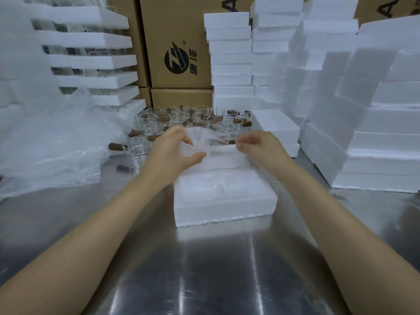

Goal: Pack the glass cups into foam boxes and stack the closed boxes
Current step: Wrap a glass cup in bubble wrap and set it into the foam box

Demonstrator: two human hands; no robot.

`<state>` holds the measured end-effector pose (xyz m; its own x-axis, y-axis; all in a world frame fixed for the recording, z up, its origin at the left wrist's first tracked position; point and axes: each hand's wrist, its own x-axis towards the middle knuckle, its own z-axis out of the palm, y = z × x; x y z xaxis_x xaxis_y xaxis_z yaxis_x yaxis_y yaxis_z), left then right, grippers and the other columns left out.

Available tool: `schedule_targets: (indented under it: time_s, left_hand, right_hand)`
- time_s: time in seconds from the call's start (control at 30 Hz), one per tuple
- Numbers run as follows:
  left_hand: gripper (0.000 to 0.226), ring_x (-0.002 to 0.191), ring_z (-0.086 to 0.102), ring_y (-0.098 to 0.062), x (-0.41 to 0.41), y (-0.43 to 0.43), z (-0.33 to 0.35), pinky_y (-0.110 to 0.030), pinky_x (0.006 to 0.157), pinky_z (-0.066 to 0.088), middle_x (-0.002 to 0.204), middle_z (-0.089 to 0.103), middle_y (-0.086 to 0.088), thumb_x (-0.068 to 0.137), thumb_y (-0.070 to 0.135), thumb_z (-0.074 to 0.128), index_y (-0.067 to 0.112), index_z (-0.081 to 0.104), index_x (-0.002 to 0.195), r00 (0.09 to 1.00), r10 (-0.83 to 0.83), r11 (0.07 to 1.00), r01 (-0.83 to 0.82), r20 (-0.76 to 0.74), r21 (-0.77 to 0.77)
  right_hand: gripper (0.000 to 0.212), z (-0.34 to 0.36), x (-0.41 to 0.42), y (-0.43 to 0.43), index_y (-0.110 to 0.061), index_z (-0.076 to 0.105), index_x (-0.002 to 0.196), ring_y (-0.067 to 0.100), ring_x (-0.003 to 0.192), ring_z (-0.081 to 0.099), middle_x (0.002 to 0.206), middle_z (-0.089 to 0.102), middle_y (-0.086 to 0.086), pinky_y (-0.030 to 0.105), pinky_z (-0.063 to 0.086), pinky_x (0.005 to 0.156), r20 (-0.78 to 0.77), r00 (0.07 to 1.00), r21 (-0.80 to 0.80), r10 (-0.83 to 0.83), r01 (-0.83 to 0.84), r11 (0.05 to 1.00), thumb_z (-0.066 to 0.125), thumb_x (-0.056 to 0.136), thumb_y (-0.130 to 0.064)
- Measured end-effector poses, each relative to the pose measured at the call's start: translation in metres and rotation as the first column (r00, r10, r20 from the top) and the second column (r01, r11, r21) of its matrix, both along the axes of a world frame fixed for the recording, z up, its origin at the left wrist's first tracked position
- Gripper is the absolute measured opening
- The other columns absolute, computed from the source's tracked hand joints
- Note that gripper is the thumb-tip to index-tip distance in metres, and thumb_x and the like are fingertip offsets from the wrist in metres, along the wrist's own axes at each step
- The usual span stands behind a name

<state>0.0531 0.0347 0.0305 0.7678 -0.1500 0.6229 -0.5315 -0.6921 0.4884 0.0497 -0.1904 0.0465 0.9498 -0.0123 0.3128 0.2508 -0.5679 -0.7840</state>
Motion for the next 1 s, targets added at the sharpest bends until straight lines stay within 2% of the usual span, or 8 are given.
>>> schedule_targets:
  time_s: [0.1, 0.23, 0.3, 0.4, 0.6, 0.77, 0.87, 1.0]
  left_hand:
    - [0.033, 0.094, 0.048, -0.005, 0.005, 0.002, -0.001, -0.009, 0.068, 0.032, 0.101, 0.059, 0.003, 0.078, 0.036, 0.077, 0.009, 0.061, 0.088, 1.0, -0.004, 0.999, 0.003, -0.027, -0.036]
    - [0.028, 0.106, 0.048, -0.004, 0.009, 0.003, -0.002, -0.016, 0.079, 0.033, 0.109, 0.056, 0.011, 0.077, 0.034, 0.079, 0.015, 0.06, 0.087, 0.998, 0.012, 0.994, -0.019, -0.063, -0.109]
    - [0.026, 0.11, 0.046, -0.003, 0.008, 0.003, -0.001, -0.022, 0.087, 0.034, 0.108, 0.054, 0.015, 0.077, 0.033, 0.079, 0.02, 0.058, 0.083, 0.995, 0.043, 0.976, -0.061, -0.088, -0.211]
    - [0.024, 0.103, 0.051, -0.007, 0.005, 0.006, 0.006, -0.026, 0.084, 0.039, 0.098, 0.052, 0.026, 0.077, 0.035, 0.079, 0.029, 0.055, 0.079, 0.989, 0.085, 0.916, -0.126, -0.124, -0.381]
    - [0.025, 0.089, 0.054, -0.014, 0.0, 0.011, 0.017, -0.03, 0.077, 0.049, 0.094, 0.054, 0.026, 0.077, 0.038, 0.079, 0.035, 0.054, 0.078, 0.99, 0.111, 0.859, -0.14, -0.087, -0.492]
    - [0.023, 0.076, 0.057, 0.016, -0.013, 0.0, 0.028, -0.01, 0.066, 0.051, 0.088, 0.059, 0.04, 0.073, 0.038, 0.081, 0.033, 0.059, 0.075, 0.993, -0.108, 0.898, 0.075, -0.052, -0.434]
    - [0.03, 0.077, 0.057, 0.007, -0.02, -0.006, 0.032, -0.009, 0.069, 0.044, 0.088, 0.058, 0.045, 0.066, 0.052, 0.079, 0.028, 0.062, 0.071, 0.975, -0.205, 0.921, 0.162, -0.085, -0.354]
    - [0.031, 0.095, 0.057, -0.002, -0.03, -0.007, 0.038, -0.008, 0.074, 0.036, 0.107, 0.057, 0.038, 0.055, 0.064, 0.075, 0.036, 0.065, 0.064, 0.891, -0.379, 0.922, 0.341, -0.249, -0.182]
  right_hand:
    - [0.009, -0.005, 0.001, -0.001, -0.018, 0.075, 0.086, 0.012, 0.095, 0.064, 0.095, 0.067, -0.01, 0.023, 0.05, 0.082, -0.157, 0.982, -0.043, 0.102, -0.109, 0.993, 0.068, 0.088, -0.013]
    - [0.016, -0.007, 0.005, 0.0, -0.028, 0.072, 0.078, 0.0, 0.09, 0.062, 0.099, 0.065, -0.015, 0.02, 0.052, 0.08, -0.134, 0.979, -0.094, 0.156, -0.169, 0.981, 0.068, 0.087, -0.015]
    - [0.005, -0.01, 0.008, -0.002, -0.03, 0.068, 0.084, -0.002, 0.09, 0.057, 0.107, 0.06, -0.016, 0.021, 0.049, 0.079, -0.136, 0.973, -0.159, 0.188, -0.208, 0.965, 0.071, 0.086, -0.026]
    - [0.029, -0.015, 0.01, -0.003, -0.031, 0.063, 0.101, -0.003, 0.098, 0.047, 0.113, 0.045, -0.017, 0.015, 0.036, 0.079, -0.159, 0.962, -0.242, 0.224, -0.257, 0.936, 0.074, 0.079, -0.048]
    - [0.037, -0.013, 0.008, -0.01, -0.03, 0.058, 0.101, 0.008, 0.119, 0.037, 0.123, 0.035, -0.018, 0.017, 0.035, 0.084, -0.226, 0.942, -0.199, 0.247, -0.293, 0.935, 0.073, 0.077, -0.053]
    - [0.061, 0.006, -0.003, -0.018, -0.038, 0.047, 0.095, 0.014, 0.102, 0.05, 0.109, 0.039, -0.012, 0.028, 0.042, 0.084, -0.457, 0.875, -0.334, 0.159, -0.334, 0.881, 0.077, 0.055, -0.073]
    - [0.057, 0.01, -0.008, -0.029, -0.03, 0.048, 0.097, 0.015, 0.085, 0.063, 0.105, 0.054, -0.001, 0.026, 0.055, 0.067, -0.583, 0.798, -0.258, 0.153, -0.36, 0.896, 0.088, 0.06, -0.045]
    - [0.031, 0.009, -0.001, -0.032, -0.007, 0.056, 0.082, 0.023, 0.069, 0.068, 0.081, 0.066, 0.01, 0.034, 0.061, 0.063, -0.417, 0.908, -0.316, 0.042, -0.188, 0.93, 0.082, 0.074, -0.019]
